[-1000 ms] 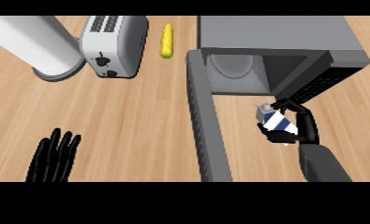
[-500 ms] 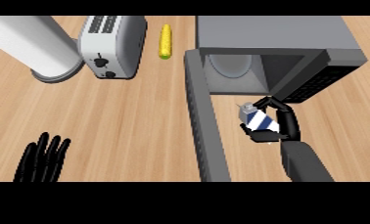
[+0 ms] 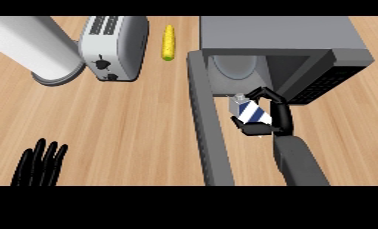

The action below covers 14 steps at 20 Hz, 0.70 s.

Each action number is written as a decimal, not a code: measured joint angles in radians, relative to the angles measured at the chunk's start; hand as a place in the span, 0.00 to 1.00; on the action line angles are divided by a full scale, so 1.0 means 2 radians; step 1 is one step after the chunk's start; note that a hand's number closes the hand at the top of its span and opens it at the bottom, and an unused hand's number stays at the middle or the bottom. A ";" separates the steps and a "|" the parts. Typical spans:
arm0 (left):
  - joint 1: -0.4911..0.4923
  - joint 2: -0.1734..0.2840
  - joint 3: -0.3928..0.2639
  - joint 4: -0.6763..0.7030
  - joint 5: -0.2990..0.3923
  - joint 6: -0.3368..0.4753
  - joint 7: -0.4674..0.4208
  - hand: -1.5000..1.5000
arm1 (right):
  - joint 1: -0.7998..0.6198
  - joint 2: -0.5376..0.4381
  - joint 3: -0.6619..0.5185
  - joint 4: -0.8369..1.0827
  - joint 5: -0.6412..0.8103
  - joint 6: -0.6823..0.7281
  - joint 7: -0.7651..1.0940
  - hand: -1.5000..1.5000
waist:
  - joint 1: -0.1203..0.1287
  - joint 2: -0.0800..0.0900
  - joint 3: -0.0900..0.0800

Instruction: Pick up the milk, place it into the microwave and close the microwave

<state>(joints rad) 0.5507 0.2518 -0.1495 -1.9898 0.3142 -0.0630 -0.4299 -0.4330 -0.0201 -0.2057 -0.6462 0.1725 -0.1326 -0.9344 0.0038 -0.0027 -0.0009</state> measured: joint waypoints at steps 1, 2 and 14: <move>-0.007 -0.001 0.001 0.005 0.000 0.001 0.005 0.00 | 0.001 0.002 0.014 -0.011 -0.007 -0.016 0.010 1.00 | 0.000 0.000 0.000; -0.006 -0.001 0.003 0.003 0.001 0.000 0.007 0.00 | 0.002 0.004 0.030 -0.021 -0.015 -0.032 0.020 1.00 | 0.000 0.000 0.000; -0.021 -0.015 0.024 0.025 -0.002 -0.022 0.009 0.00 | -0.074 -0.009 0.050 -0.021 0.001 -0.105 0.137 1.00 | 0.004 0.002 0.000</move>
<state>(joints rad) 0.5077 0.2225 -0.1025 -1.9388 0.3108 -0.1065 -0.4114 -0.5811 -0.0387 -0.1053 -0.6890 0.1739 -0.3419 -0.6612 0.0116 0.0008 0.0000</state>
